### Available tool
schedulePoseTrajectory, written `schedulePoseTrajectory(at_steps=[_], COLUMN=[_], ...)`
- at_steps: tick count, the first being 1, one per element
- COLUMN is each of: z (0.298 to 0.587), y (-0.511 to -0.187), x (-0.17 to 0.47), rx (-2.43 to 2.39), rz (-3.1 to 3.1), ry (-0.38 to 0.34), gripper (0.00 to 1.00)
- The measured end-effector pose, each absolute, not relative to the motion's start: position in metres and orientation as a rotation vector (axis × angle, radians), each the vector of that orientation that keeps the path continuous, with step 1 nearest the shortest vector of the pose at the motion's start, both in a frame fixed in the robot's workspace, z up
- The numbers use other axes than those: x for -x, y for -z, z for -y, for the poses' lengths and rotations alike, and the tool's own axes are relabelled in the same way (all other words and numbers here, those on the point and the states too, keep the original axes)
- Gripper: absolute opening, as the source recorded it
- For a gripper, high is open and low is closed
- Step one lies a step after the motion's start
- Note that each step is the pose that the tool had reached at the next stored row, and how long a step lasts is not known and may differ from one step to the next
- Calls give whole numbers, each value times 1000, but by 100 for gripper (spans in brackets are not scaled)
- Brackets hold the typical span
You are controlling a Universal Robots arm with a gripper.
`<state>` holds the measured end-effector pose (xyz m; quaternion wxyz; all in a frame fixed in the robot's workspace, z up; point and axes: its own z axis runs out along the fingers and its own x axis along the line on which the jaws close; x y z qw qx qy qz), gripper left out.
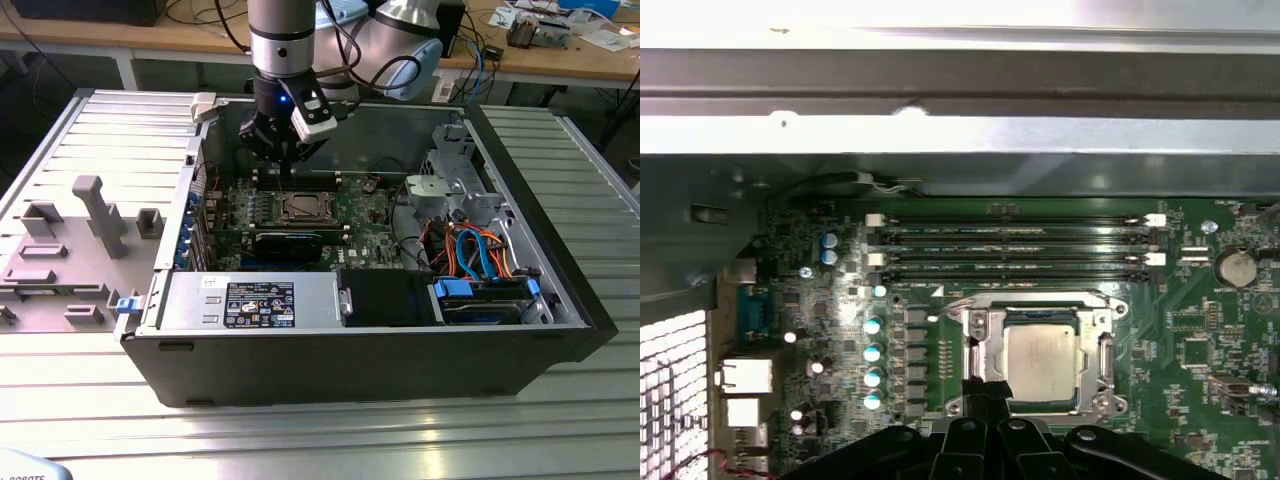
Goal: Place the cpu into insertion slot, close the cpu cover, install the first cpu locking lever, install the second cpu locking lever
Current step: 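Install the first cpu locking lever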
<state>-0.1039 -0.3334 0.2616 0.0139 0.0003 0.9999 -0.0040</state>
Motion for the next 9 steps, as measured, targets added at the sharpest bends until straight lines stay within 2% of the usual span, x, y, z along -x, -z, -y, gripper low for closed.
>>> schedulePoseTrajectory(at_steps=[9], z=[333], y=[-260], x=[125], rx=[3], rz=[-3113], ry=[12], gripper=[11])
